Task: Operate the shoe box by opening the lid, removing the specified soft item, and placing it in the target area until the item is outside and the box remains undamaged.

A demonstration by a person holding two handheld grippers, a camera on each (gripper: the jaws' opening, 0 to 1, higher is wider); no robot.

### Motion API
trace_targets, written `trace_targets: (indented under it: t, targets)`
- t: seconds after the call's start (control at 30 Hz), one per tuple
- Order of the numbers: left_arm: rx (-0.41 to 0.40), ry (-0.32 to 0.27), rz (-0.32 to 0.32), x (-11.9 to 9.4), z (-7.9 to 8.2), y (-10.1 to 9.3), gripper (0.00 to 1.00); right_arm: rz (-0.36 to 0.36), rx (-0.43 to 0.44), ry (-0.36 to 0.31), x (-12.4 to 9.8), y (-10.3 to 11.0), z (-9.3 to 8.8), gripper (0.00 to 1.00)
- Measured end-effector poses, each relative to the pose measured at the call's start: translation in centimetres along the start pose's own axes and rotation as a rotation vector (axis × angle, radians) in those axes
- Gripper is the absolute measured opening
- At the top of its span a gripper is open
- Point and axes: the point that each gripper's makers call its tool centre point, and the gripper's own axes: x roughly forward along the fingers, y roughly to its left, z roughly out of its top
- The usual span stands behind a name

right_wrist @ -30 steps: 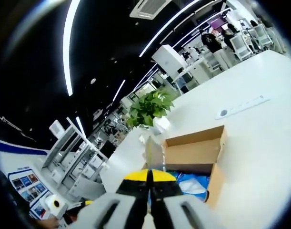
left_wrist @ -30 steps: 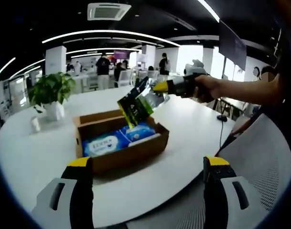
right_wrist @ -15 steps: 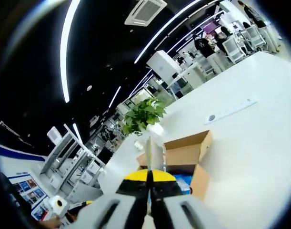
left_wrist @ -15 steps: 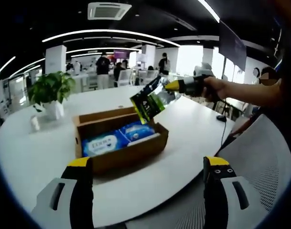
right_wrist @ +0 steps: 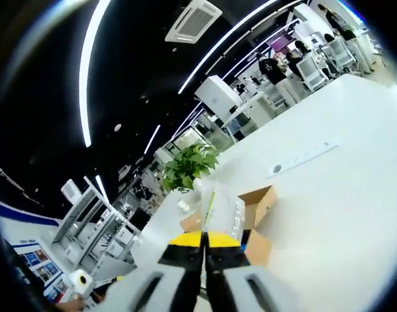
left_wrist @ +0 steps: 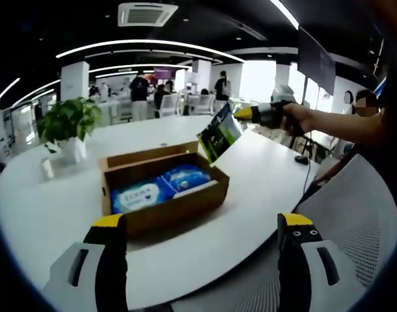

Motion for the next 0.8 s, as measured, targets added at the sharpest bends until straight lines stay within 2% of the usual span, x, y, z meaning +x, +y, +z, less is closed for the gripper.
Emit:
trace_targets:
  t: [0.37, 0.8]
  targets:
    - [-0.002, 0.008, 0.002, 0.1, -0.1, 0.1, 1.0, -0.04, -0.002, -0.014, -1.8, -2.2, 0.7, 0.0]
    - [0.006, 0.011, -0.003, 0.1, -0.1, -0.2, 1.0, -0.123, 0.015, 0.017, -3.5, -6.4, -0.4, 0.0]
